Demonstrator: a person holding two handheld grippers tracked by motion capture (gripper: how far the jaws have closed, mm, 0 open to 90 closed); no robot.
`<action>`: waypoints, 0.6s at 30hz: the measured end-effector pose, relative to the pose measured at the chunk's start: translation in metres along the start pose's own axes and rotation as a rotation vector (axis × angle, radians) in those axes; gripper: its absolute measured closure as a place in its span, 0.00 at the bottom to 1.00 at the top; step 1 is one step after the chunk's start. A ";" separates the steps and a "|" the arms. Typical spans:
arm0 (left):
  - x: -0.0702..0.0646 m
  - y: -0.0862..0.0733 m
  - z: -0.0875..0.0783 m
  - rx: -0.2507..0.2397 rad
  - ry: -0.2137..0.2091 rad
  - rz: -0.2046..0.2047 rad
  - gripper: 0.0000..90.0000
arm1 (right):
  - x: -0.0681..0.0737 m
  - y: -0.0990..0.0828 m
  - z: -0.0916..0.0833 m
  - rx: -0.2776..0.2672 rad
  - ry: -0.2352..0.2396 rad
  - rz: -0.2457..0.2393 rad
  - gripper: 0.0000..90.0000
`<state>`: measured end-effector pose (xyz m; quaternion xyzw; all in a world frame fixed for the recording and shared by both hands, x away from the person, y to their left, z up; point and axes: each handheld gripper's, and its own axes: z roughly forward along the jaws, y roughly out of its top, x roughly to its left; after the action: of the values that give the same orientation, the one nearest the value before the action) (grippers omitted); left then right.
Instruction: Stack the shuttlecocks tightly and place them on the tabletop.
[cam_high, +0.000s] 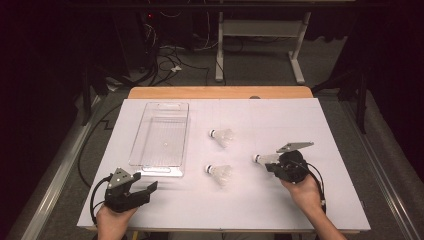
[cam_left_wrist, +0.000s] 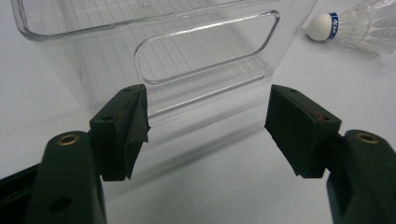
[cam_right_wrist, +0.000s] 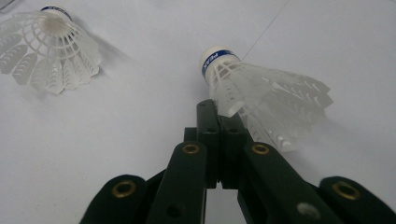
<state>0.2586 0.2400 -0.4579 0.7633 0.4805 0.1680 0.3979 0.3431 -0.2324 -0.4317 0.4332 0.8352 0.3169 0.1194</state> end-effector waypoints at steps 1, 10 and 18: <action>0.000 0.000 0.000 -0.001 0.001 0.000 0.34 | 0.000 0.000 0.000 0.001 0.002 0.003 1.00; 0.001 0.000 -0.001 -0.005 0.001 -0.008 0.34 | 0.004 0.005 -0.003 -0.011 0.012 -0.018 1.00; 0.000 0.000 -0.001 -0.003 0.002 -0.001 0.34 | 0.008 0.008 -0.005 -0.036 0.032 -0.018 1.00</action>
<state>0.2580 0.2407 -0.4574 0.7621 0.4812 0.1695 0.3987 0.3416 -0.2247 -0.4225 0.4185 0.8350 0.3377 0.1168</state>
